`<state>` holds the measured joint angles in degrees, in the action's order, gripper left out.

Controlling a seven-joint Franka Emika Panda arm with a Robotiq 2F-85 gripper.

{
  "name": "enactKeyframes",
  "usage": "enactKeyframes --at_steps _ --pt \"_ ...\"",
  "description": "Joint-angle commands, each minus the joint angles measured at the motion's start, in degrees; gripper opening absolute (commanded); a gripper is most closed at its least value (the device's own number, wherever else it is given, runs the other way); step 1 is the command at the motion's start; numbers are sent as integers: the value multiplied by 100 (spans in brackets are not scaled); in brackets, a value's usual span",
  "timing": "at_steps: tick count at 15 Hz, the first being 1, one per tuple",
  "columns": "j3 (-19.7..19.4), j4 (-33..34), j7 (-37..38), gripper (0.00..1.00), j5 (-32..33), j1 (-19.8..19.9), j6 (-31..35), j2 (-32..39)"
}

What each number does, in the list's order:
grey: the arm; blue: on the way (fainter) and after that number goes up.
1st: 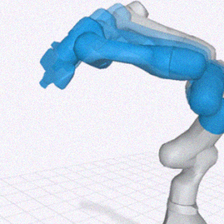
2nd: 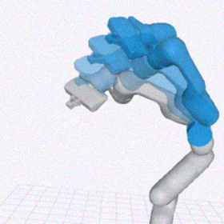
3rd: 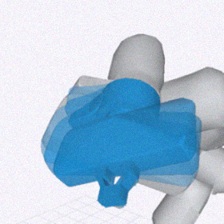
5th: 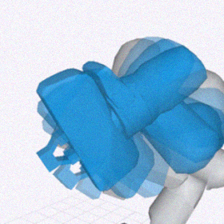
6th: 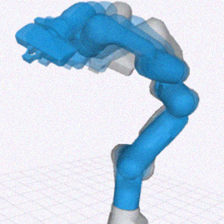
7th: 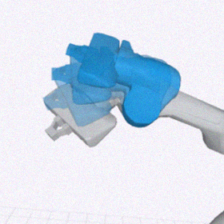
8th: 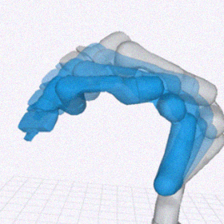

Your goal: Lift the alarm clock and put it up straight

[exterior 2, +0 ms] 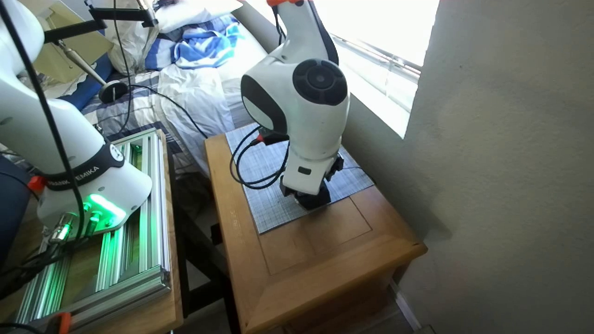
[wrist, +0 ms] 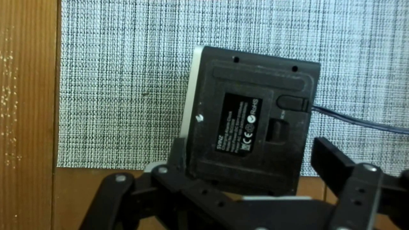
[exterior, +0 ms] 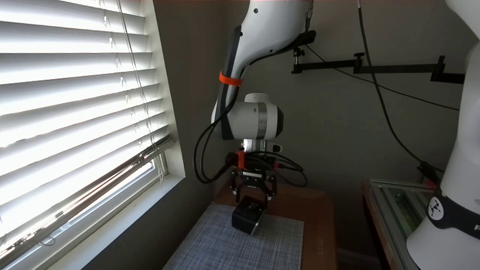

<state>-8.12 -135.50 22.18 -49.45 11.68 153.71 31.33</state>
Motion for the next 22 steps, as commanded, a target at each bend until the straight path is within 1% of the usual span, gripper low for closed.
enactKeyframes --at_steps 1,6,7,8,9,10,12,13,14,15,16,17,18,20,22 --pt "32 176 -7 100 -181 40 -15 186" --pt "2 194 46 100 -124 9 -30 224" --pt "1 198 50 93 -119 9 -39 229" --pt "0 202 51 74 -114 8 -45 232" --pt "3 206 48 70 -116 10 -52 228" --pt "2 215 56 94 -114 10 -65 210" --pt "5 234 48 100 -110 15 -76 228" --pt "3 251 46 100 -106 15 -79 246" --pt "-2 268 48 95 -98 15 -84 265" --pt "-6 275 51 75 -92 13 -84 278" --pt "-8 284 51 68 -89 14 -88 288" --pt "-13 291 55 64 -88 13 -94 270" --pt "-16 296 57 63 -84 8 -90 268" --pt "-43 295 117 63 -40 -29 -118 236" --pt "-119 234 275 63 86 -153 -105 175"
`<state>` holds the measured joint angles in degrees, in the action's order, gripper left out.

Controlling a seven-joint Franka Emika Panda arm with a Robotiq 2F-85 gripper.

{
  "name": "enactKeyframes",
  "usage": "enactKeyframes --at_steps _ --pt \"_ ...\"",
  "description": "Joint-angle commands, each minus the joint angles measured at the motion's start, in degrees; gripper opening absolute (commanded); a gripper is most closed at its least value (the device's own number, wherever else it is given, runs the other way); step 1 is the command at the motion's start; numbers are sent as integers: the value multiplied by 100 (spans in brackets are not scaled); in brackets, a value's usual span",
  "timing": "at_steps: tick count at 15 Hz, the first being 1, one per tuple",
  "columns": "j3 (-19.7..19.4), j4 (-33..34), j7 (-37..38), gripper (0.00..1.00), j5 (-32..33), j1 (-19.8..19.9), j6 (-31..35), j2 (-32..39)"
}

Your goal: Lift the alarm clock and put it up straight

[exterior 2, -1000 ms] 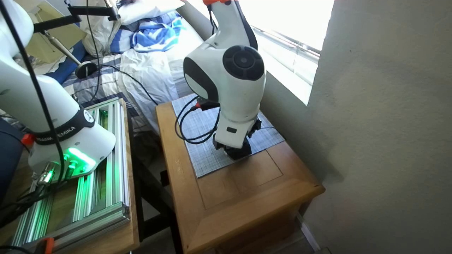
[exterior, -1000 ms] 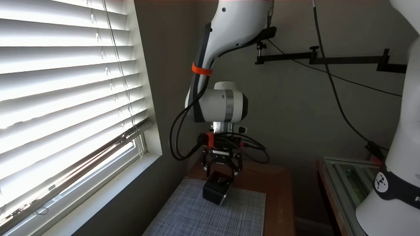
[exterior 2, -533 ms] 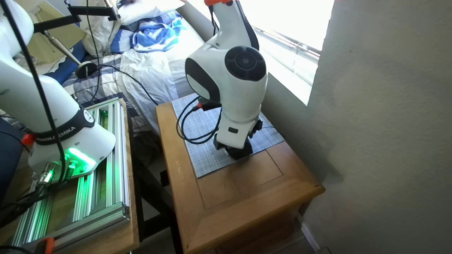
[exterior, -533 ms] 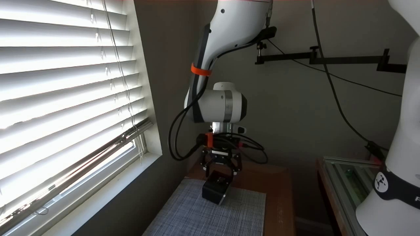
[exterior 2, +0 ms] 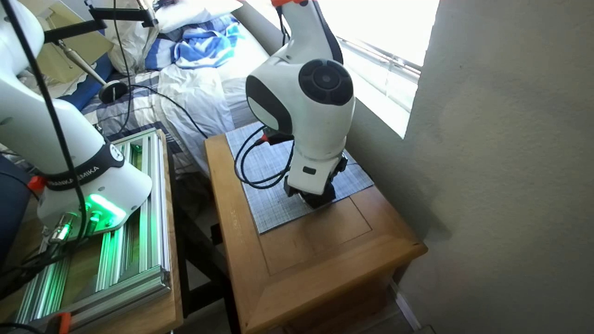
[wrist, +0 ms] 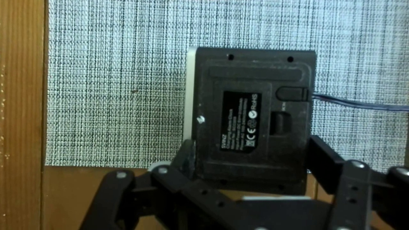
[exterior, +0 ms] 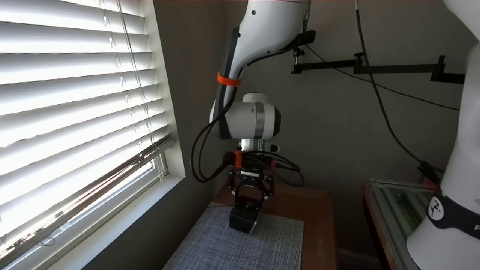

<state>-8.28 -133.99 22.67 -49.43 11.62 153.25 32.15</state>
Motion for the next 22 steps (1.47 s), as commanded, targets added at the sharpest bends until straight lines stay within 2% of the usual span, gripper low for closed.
enactKeyframes --at_steps 1,10,17,22 --pt "-134 58 301 63 127 -207 -14 72" --pt "-713 -392 1438 63 933 -1308 941 -168" --pt "-1031 -708 2115 63 1745 -1812 1359 -376" --pt "-1579 -985 2824 63 2545 -2441 1850 -494"
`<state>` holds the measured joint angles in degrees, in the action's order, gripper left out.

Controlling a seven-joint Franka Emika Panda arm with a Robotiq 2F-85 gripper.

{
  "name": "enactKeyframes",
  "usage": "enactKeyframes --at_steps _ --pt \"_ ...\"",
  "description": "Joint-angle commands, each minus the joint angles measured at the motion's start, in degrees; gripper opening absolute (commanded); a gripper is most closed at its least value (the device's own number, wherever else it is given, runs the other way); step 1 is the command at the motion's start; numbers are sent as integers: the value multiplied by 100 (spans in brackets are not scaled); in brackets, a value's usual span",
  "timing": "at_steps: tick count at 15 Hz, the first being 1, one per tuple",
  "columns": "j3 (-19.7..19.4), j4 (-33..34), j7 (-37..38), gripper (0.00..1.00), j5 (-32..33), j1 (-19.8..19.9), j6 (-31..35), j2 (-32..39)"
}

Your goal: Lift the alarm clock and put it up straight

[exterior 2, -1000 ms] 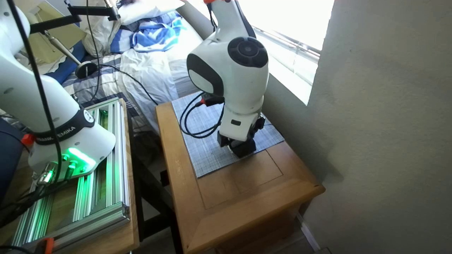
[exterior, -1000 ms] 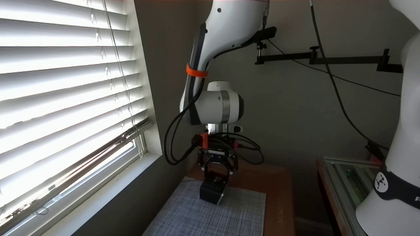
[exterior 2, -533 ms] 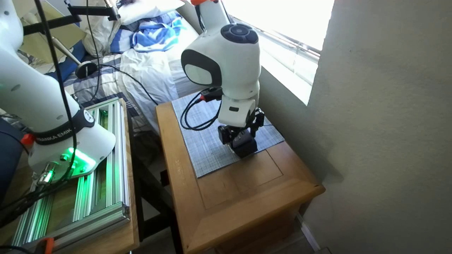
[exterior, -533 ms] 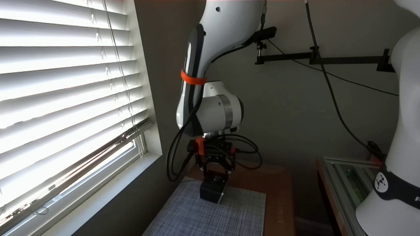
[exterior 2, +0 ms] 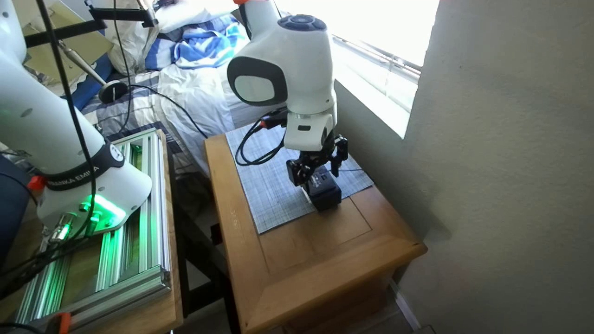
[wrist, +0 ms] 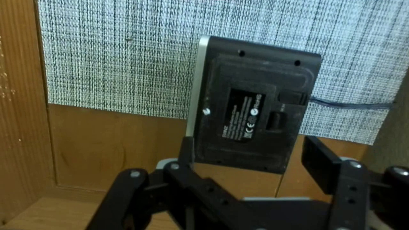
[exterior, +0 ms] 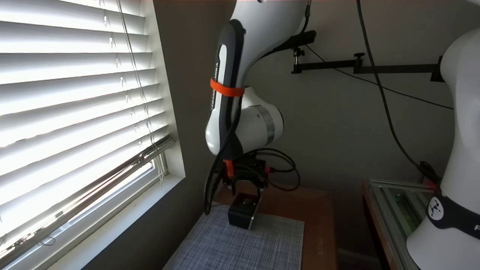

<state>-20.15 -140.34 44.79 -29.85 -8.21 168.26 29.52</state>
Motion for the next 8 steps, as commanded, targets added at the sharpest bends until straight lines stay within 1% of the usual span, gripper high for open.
enactKeyframes --at_steps 1,2,3,4,5,7,8 --pt "-667 -370 525 63 440 -793 333 -219" --pt "-792 -392 580 63 493 -929 347 -212" --pt "-690 -441 740 71 758 -760 374 -319" --pt "-697 -460 699 96 778 -743 330 -387" --pt "-661 -455 711 93 820 -662 264 -436" --pt "-491 -460 560 100 862 -360 195 -584" --pt "-278 -443 352 100 818 -50 146 -703"
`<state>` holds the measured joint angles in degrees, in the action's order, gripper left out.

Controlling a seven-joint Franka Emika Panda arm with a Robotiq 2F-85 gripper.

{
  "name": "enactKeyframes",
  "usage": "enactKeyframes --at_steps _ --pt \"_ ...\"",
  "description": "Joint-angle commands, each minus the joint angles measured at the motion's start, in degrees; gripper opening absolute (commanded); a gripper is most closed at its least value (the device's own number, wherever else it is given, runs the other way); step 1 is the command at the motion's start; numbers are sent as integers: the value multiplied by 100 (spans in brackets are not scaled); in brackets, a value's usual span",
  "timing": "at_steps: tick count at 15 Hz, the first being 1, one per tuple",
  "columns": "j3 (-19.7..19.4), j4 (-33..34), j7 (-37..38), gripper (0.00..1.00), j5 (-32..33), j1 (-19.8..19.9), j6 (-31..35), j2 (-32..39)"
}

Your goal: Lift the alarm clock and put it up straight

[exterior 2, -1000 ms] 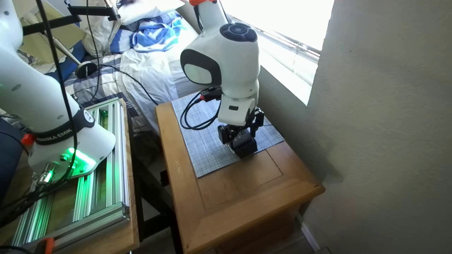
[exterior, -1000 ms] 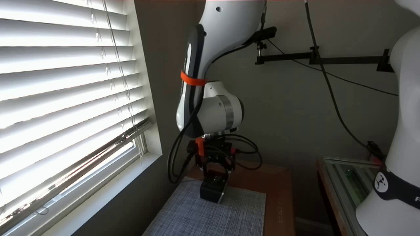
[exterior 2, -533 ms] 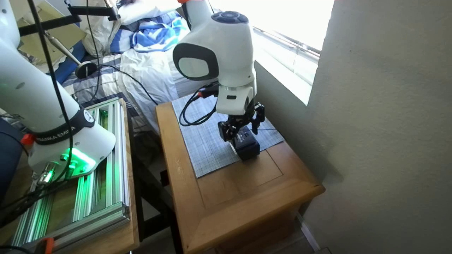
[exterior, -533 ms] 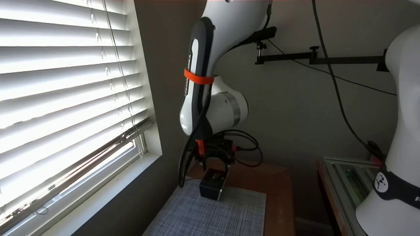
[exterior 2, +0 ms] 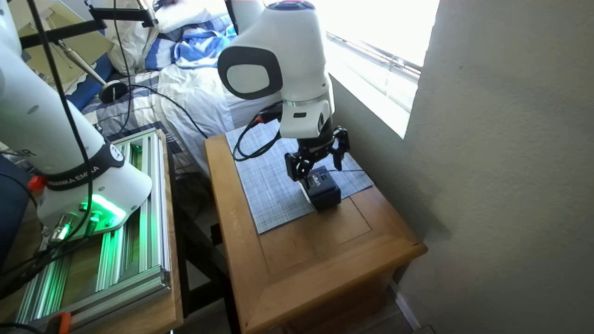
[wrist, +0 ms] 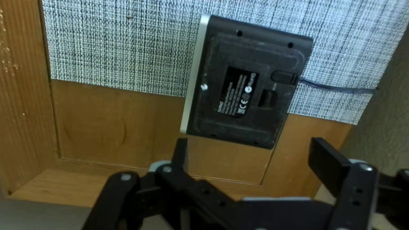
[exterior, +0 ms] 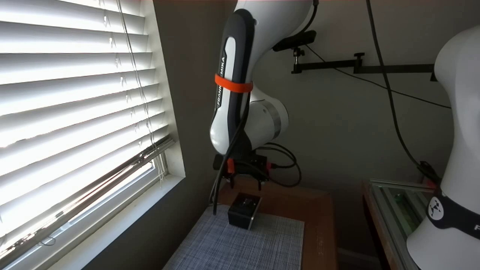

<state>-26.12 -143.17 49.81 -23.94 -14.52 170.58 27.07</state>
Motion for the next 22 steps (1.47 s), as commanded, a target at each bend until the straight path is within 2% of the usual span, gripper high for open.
enactKeyframes --at_steps 1,3,6,9,13,18,22 --pt "387 -156 -215 100 208 736 -89 -510" --pt "986 -147 -757 100 -12 1519 -257 -811" --pt "1799 47 -1944 100 -858 2583 -889 -939" --pt "2064 293 -2785 100 -1405 3204 -1721 -819" --pt "1900 580 -3309 100 -1794 3422 -2598 -508" --pt "1927 916 -4149 100 -2830 3659 -3001 -101" --pt "1850 1256 -4496 100 -3443 3711 -3330 346"
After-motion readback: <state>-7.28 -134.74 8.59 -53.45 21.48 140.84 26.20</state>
